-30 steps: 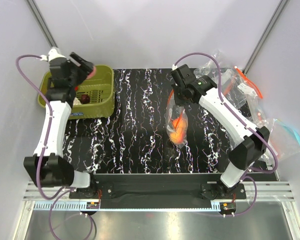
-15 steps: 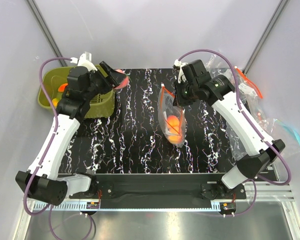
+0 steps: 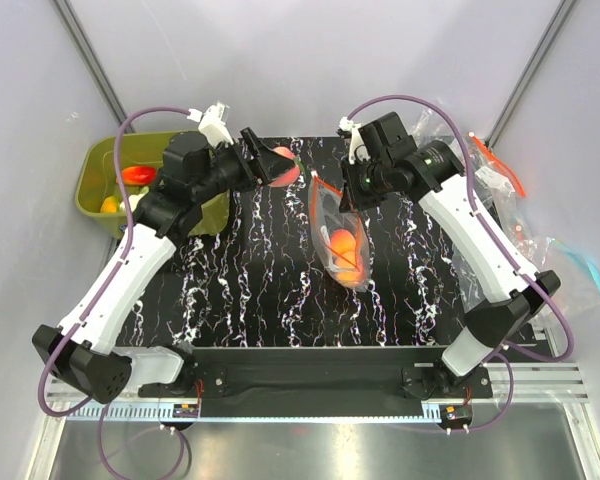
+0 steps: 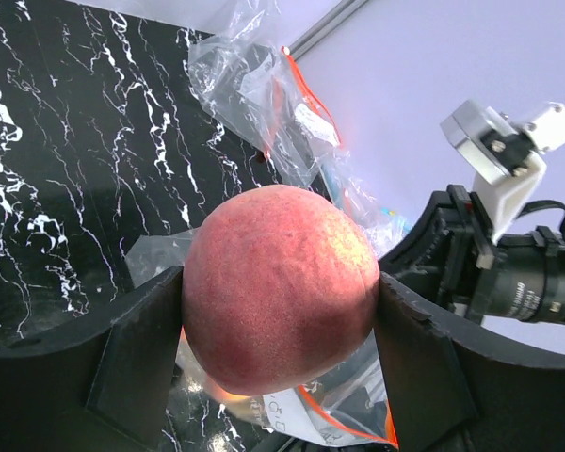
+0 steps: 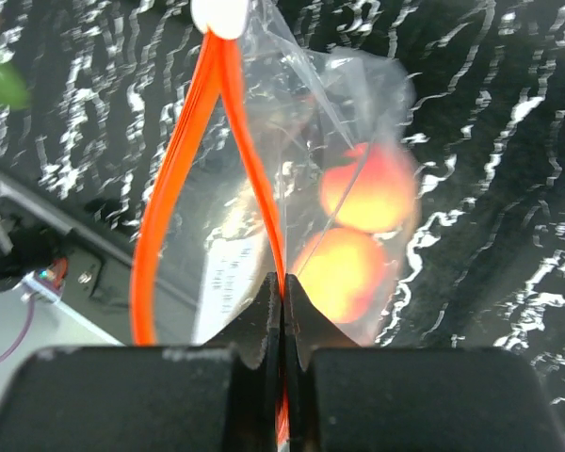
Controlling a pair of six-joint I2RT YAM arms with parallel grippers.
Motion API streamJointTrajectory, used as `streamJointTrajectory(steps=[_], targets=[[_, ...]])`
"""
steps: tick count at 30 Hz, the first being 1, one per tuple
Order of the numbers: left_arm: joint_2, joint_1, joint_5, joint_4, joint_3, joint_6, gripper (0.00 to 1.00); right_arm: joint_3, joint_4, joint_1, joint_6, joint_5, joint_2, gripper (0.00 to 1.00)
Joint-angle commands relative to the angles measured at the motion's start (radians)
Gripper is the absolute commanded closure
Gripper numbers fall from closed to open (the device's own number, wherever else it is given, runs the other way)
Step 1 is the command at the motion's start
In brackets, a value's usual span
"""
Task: Place the food in the zip-top bag and seal the zipper
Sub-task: Place the fake fruit in the zipper food storage bag.
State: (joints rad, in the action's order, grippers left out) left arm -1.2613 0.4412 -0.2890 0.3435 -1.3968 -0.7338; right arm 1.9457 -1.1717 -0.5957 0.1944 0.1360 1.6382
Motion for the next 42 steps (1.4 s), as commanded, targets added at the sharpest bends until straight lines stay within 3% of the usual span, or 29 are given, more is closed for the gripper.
streamJointTrajectory(steps=[1, 8, 21, 36, 42], targets=[[-0.006, 0.011, -0.045, -0.049, -0.053, 0.005, 0.57, 0.048, 0.008, -0.001, -0.006, 0.096, -0.031, 1.00], [0.005, 0.034, -0.048, -0.025, -0.044, 0.030, 0.57, 0.188, -0.091, -0.001, 0.062, 0.074, 0.043, 1.00], [-0.191, 0.163, -0.098, 0.006, -0.315, 0.047, 0.57, 0.102, -0.033, 0.016, 0.089, -0.050, 0.092, 1.00], [-0.242, 0.255, -0.075, -0.044, -0.306, -0.012, 0.57, 0.002, 0.029, 0.017, 0.051, -0.166, 0.055, 1.00], [-0.175, 0.277, -0.026, -0.087, -0.173, -0.059, 0.60, -0.010, 0.041, 0.020, 0.077, -0.254, 0.054, 1.00]])
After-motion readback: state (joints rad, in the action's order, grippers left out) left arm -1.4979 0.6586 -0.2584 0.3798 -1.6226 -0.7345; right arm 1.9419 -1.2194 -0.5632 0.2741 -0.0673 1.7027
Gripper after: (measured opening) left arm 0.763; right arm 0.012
